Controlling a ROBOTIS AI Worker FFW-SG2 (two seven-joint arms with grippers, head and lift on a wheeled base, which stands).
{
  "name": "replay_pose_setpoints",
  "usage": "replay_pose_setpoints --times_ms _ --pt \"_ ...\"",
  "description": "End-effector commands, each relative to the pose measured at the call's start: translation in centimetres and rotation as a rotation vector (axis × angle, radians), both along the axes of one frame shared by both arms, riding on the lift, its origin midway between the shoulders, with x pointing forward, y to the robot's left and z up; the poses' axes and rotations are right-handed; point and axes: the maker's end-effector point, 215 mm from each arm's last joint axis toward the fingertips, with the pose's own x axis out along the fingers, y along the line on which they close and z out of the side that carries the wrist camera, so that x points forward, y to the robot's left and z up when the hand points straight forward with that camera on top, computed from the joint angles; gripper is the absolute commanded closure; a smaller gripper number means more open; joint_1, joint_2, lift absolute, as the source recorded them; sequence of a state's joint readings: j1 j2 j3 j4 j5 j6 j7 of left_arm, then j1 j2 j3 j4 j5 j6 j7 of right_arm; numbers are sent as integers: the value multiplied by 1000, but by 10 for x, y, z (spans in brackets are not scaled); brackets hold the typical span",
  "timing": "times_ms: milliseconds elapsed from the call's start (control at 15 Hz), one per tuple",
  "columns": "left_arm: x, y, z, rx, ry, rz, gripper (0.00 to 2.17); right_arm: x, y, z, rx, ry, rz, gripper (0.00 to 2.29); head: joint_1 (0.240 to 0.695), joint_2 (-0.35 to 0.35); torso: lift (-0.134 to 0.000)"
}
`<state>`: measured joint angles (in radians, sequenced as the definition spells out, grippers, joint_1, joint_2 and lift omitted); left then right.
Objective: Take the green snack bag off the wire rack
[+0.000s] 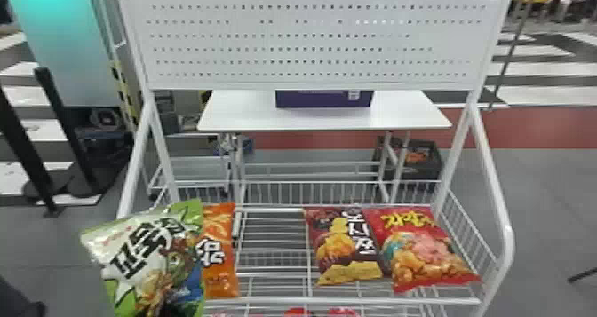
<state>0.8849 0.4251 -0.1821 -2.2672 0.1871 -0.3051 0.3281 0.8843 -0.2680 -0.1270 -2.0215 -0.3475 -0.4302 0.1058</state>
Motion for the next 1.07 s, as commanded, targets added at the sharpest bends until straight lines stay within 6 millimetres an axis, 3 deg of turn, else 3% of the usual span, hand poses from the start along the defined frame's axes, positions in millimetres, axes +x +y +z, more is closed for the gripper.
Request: replay_pose_setpoints --times_ms 0,1000 --pt "-7 8 1 1 -7 11 1399 0 0 -1 1 1 0 174 499 0 0" --pt "-1 23 -9 25 -8 35 1399 -3 1 3 -2 -1 6 174 499 0 0"
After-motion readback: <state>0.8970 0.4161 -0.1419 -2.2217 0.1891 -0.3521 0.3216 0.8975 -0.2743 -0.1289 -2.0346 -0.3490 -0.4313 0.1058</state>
